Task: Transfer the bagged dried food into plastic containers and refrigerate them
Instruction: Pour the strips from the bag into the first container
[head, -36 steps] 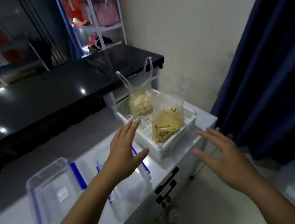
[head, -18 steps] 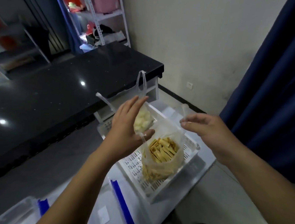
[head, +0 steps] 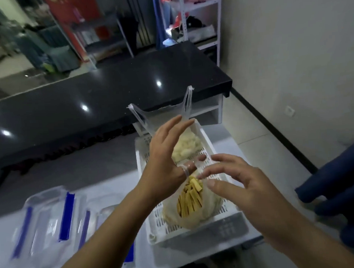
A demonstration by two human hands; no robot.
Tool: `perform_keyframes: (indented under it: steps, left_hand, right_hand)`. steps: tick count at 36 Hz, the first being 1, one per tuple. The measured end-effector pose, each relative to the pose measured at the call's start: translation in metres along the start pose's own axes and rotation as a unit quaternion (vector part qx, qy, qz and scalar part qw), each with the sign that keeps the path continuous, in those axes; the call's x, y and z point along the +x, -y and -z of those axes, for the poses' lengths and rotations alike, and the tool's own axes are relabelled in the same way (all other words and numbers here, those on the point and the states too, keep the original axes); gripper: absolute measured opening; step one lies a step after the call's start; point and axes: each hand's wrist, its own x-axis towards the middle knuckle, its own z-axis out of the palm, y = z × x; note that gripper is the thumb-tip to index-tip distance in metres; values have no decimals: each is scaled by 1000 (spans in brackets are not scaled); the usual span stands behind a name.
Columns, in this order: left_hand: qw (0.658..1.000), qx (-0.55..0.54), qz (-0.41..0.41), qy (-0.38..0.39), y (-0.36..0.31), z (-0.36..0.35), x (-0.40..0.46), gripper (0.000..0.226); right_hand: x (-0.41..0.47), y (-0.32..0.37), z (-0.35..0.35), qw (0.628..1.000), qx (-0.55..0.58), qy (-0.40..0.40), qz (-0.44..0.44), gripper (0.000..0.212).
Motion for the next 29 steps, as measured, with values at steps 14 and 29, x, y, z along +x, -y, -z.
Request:
perform_keyframes:
  steps: [14, 29]
  left_hand:
    - [998, 53, -6, -33, -42, 55, 21, 25]
    - [973, 192, -8, 125, -142, 109, 87, 21]
  right_hand:
    - [4, -68, 40, 995, 60, 35, -69, 59]
    - [44, -99, 27, 822, 459, 215, -259, 110]
